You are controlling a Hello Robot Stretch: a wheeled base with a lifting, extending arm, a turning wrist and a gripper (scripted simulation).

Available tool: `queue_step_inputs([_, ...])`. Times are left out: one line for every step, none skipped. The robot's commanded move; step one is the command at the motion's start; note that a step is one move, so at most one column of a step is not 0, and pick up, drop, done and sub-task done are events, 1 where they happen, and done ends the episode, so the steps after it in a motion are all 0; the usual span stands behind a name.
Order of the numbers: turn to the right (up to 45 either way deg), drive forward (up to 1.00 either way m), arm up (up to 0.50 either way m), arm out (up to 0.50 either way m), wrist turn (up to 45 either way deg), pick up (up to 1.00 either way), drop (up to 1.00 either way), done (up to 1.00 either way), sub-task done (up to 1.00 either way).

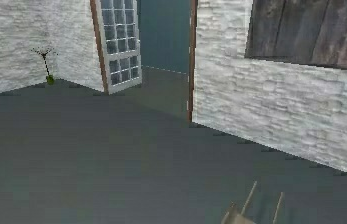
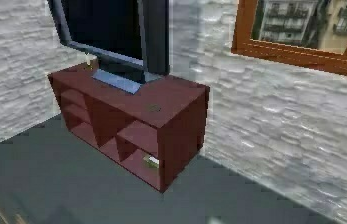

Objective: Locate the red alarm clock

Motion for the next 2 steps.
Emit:
queue_step_inputs([0.0,0.40,0.00,0.00,0.0,0.00,0.00,0.00,0.00])
queue_step_inputs([-45.0,0.00,0.00,0.00,0.0,0.00,0.00,0.00,0.00])
